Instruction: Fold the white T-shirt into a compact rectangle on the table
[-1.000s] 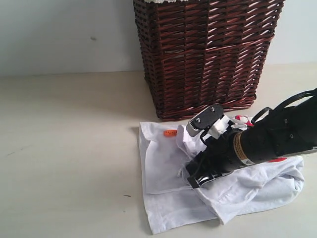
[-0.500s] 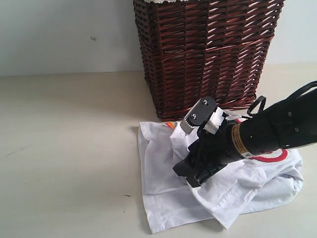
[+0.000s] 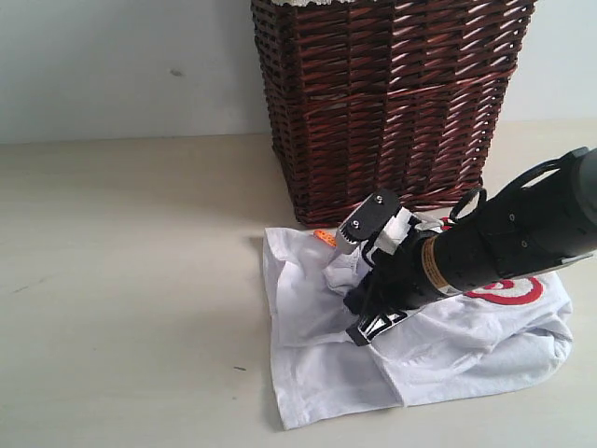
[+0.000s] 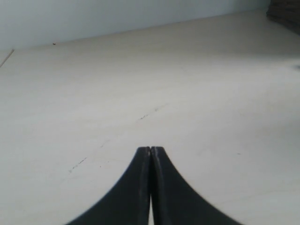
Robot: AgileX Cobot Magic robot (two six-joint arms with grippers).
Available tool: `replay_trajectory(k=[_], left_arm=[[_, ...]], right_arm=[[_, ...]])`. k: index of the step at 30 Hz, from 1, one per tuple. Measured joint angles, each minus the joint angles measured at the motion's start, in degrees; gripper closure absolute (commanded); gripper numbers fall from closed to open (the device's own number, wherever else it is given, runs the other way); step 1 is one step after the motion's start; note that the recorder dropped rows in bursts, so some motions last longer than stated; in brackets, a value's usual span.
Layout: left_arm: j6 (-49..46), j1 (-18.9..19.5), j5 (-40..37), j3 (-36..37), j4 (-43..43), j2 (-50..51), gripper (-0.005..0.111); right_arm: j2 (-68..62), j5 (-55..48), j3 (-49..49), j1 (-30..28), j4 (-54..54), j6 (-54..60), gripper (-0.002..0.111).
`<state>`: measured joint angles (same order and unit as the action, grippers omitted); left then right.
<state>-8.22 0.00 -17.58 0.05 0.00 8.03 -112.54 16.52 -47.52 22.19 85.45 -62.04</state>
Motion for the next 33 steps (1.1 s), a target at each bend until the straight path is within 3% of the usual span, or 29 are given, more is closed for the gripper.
replay_trajectory(k=[10, 16, 22, 33], left_arm=[[0.0, 0.0, 0.0, 0.0, 0.0, 0.0, 0.107], [0.0, 0.0, 0.0, 0.0, 0.0, 0.0, 0.107], [0.0, 0.0, 0.0, 0.0, 0.0, 0.0, 0.107], [0.0, 0.0, 0.0, 0.0, 0.0, 0.0, 0.107]], right_arm=[[5.8, -8.5, 0.8, 0.1, 0.7, -0.2, 0.108], [13.1, -4.2, 0.8, 0.0, 1.7, -0.2, 0.108], [14.4, -1.0, 0.8, -0.4, 9.6, -6.1, 0.108], [14.4, 2.4, 2.3, -6.7, 14.1, -13.6, 0.108]])
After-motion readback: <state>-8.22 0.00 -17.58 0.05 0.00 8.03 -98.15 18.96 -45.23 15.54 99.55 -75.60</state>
